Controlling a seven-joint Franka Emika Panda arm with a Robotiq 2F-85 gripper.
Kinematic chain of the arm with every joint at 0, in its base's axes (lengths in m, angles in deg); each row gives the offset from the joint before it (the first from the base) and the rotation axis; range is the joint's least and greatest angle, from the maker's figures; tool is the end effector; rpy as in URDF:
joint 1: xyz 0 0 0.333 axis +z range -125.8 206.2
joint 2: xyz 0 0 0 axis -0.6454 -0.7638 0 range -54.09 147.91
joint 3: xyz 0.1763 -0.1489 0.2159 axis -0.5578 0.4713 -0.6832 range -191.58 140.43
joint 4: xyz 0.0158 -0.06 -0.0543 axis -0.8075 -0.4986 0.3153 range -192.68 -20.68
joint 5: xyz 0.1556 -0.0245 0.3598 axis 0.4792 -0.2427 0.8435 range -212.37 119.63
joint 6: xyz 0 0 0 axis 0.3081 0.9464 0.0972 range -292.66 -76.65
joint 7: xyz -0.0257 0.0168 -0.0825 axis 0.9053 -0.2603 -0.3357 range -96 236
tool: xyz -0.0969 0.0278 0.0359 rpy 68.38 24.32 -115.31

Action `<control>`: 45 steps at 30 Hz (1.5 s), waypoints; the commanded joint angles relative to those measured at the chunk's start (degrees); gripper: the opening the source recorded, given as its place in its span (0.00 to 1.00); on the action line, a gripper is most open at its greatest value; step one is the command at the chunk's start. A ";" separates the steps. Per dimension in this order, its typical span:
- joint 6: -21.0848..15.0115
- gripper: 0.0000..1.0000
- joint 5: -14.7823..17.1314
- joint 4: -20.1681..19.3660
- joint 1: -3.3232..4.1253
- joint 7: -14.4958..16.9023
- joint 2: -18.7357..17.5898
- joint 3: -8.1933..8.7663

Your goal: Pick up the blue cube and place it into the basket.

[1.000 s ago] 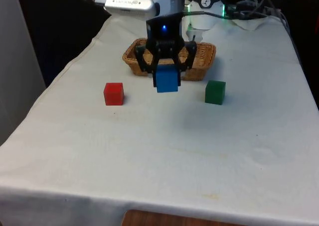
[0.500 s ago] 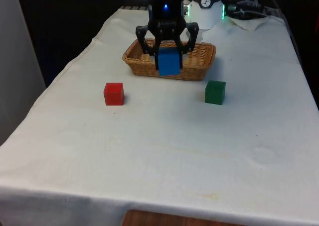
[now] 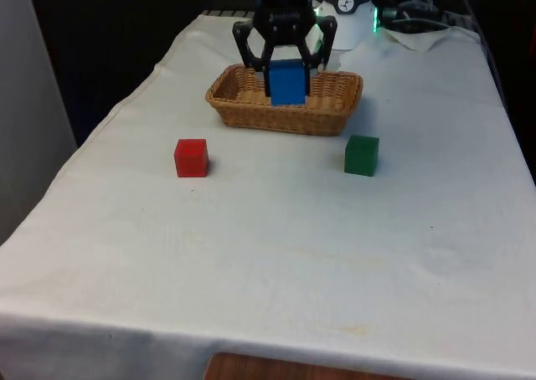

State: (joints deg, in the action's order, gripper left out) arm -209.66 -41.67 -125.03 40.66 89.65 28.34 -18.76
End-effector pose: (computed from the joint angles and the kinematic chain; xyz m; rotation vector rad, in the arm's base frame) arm 0.6294 -0.0641 0.3443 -3.1196 -0.2939 -0.1494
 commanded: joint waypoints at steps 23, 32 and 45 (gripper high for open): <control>-3.67 0.00 -0.23 -12.66 0.00 0.11 11.52 0.17; -3.27 0.00 0.00 -15.93 0.00 0.23 14.90 0.29; -3.38 0.00 -0.46 -22.86 -0.11 0.11 21.43 0.63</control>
State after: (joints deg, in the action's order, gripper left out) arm -212.82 -41.73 -147.37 40.60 89.94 49.20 -18.19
